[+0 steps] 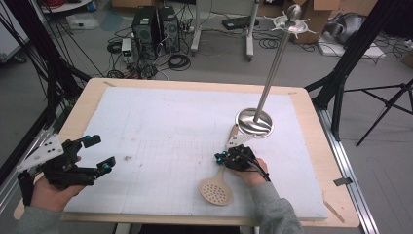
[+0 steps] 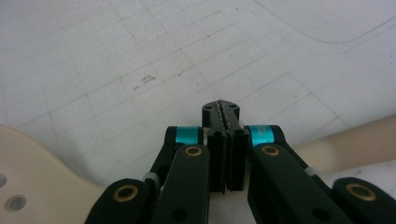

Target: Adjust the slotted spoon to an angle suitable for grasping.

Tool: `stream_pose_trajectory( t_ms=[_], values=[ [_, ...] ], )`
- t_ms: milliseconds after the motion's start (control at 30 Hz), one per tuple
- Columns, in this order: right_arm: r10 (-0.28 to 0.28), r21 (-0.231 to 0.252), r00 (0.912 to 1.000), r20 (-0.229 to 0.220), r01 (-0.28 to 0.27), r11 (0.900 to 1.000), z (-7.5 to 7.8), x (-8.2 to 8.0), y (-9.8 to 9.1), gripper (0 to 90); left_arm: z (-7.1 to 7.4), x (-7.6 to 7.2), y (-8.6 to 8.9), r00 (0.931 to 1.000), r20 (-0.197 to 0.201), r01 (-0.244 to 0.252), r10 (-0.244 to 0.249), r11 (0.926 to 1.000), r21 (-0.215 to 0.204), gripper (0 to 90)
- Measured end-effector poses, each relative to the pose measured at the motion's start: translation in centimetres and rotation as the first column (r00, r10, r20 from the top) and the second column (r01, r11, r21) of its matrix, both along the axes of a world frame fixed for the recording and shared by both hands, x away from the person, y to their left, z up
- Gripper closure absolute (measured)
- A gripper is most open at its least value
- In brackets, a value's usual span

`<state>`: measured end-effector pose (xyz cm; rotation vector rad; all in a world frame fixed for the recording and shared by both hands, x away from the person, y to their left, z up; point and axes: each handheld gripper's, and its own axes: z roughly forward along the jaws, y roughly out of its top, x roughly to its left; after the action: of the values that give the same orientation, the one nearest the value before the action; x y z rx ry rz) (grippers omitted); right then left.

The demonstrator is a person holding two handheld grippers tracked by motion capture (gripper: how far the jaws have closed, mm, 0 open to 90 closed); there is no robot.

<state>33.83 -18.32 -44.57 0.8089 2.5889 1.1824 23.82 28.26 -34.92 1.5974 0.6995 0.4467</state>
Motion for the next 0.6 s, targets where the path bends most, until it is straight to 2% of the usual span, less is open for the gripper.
stream_pose_trajectory(
  t_ms=[600],
  values=[
    [0.031, -0.034, 0.9994, 0.014, -0.031, 0.999, 0.2, -2.7, -2.6, 90.0, 0.3, 0.9, -1.0, 0.9996, 0.005, 0.027, -0.027, 0.9996, -0.011, 7.9]
  ],
)
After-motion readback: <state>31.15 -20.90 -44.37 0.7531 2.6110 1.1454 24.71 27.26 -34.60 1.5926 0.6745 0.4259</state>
